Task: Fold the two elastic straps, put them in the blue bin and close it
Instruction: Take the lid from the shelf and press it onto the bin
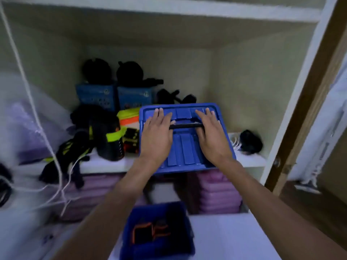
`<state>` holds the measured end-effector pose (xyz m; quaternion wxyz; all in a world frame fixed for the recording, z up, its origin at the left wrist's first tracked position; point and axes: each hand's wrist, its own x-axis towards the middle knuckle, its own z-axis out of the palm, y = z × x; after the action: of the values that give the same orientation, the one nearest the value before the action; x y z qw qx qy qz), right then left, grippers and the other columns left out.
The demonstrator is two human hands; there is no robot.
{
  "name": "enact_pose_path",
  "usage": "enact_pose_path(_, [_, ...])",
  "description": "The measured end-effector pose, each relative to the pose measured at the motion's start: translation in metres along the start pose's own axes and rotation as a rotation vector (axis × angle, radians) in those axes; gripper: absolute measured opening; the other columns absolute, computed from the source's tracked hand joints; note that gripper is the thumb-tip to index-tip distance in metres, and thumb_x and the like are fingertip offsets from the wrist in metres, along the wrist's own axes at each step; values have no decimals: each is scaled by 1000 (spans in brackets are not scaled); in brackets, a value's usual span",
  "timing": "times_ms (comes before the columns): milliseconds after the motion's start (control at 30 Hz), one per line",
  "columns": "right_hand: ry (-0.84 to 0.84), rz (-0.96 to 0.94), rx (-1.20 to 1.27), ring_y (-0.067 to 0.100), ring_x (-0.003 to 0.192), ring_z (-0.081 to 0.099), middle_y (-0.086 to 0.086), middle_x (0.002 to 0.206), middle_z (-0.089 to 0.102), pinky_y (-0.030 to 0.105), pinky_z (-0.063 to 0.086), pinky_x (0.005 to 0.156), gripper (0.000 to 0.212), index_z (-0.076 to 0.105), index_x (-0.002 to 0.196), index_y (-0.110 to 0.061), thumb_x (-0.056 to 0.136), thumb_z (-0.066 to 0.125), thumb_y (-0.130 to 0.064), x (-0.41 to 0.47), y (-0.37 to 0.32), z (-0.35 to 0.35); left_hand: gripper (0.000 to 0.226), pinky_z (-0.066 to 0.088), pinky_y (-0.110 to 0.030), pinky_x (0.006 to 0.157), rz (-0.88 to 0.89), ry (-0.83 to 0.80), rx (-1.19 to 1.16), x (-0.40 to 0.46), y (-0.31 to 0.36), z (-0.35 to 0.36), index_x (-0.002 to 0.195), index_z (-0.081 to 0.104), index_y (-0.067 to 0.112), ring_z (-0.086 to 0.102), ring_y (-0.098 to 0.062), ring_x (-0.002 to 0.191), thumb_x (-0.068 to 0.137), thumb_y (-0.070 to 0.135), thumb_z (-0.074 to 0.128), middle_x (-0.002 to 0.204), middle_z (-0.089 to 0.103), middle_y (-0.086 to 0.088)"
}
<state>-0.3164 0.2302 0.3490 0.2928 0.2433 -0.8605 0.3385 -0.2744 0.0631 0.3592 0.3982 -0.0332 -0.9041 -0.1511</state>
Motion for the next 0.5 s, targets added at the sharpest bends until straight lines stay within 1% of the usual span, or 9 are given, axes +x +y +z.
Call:
enact_pose_path(100, [-175, 76, 26, 28, 149, 9, 14, 160, 19, 42, 11, 121, 48, 33, 149, -15, 102, 42, -15, -75, 7, 67, 47, 18, -42, 117, -118, -172, -9, -91, -46, 28, 142, 38, 11, 19, -26, 145, 96, 19, 46, 153, 28, -17])
enact_pose_path(167, [-287, 122, 44, 30, 149, 11, 17, 159, 19, 45, 13, 120, 48, 34, 148, -13, 101, 44, -15, -124, 13, 106, 46, 22, -44, 115, -192, -267, -23, -147, -71, 49, 139, 41, 9, 24, -29, 143, 95, 17, 48, 151, 32, -19])
enact_pose_path(267, [-404, 203, 76, 31, 149, 12, 16, 159, 19, 44, 15, 120, 47, 36, 148, -13, 102, 44, -18, -188, 23, 151, 41, 25, -45, 114, -273, -374, -46, -215, -98, 76, 134, 49, 8, 30, -32, 141, 93, 15, 51, 148, 38, -21])
enact_pose_path(400, [-529, 282, 85, 28, 149, 10, 15, 160, 17, 40, 16, 121, 46, 36, 148, -14, 103, 43, -22, -236, 32, 190, 43, 19, -42, 116, -319, -500, -54, -270, -125, 105, 134, 49, 15, 22, -29, 144, 92, 10, 53, 152, 30, -17])
enact_pose_path(500, [-597, 296, 13, 25, 150, 7, 12, 162, 13, 37, 17, 120, 48, 30, 150, -17, 104, 38, -26, -247, 43, 209, 42, 22, -43, 114, -348, -530, -25, -288, -138, 123, 132, 52, 15, 27, -32, 142, 90, 9, 56, 150, 35, -18])
